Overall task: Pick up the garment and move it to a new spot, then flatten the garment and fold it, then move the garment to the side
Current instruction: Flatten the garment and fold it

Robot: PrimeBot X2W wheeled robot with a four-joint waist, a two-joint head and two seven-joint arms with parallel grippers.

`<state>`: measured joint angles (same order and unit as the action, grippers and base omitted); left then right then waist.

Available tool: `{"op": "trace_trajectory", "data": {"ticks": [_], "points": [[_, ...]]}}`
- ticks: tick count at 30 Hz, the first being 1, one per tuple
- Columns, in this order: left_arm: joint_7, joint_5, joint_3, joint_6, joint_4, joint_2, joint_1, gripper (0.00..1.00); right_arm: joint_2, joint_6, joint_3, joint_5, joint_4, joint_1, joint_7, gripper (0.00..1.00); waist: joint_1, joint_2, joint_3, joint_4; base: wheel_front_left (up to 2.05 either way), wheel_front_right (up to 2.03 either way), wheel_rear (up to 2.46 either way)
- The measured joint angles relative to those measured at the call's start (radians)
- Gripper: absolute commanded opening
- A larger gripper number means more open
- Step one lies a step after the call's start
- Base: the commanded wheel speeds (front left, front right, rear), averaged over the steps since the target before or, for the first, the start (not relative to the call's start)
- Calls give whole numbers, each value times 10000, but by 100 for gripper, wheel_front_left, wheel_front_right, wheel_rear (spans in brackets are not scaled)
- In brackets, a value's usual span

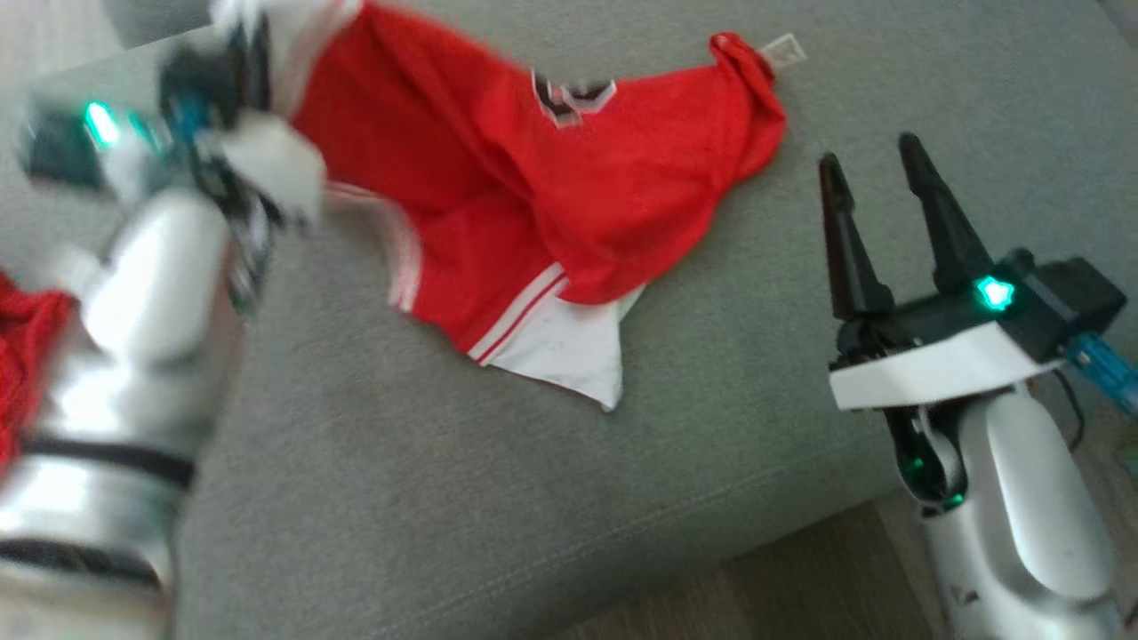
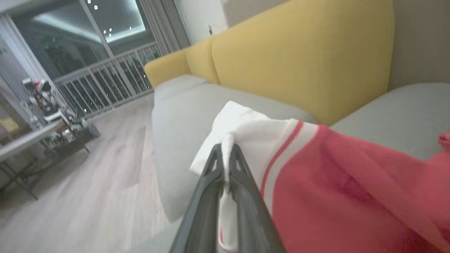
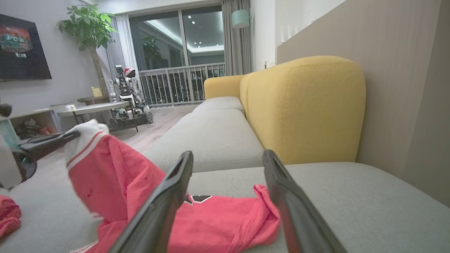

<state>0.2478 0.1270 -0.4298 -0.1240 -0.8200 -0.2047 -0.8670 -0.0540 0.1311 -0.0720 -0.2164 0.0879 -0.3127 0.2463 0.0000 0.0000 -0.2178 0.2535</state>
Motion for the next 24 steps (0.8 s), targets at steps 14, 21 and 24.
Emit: {"op": "trace_trajectory", "data": {"ticks": [14,21,24], "points": [[92,-1475,-627,-357,1039,-370,-5083,0,-6,0,-107,-811,435,-439,63,100,0,0,147,315,0,0,0],[104,-1323,-1285,29,1883,-527,-3151,0,-10,0,48,-700,449,-380,63,100,0,0,323,-451,0,0,0],[92,-1007,-1712,303,2169,-552,-1368,0,-6,0,194,-560,466,-141,63,100,0,0,440,-820,0,0,0]]}}
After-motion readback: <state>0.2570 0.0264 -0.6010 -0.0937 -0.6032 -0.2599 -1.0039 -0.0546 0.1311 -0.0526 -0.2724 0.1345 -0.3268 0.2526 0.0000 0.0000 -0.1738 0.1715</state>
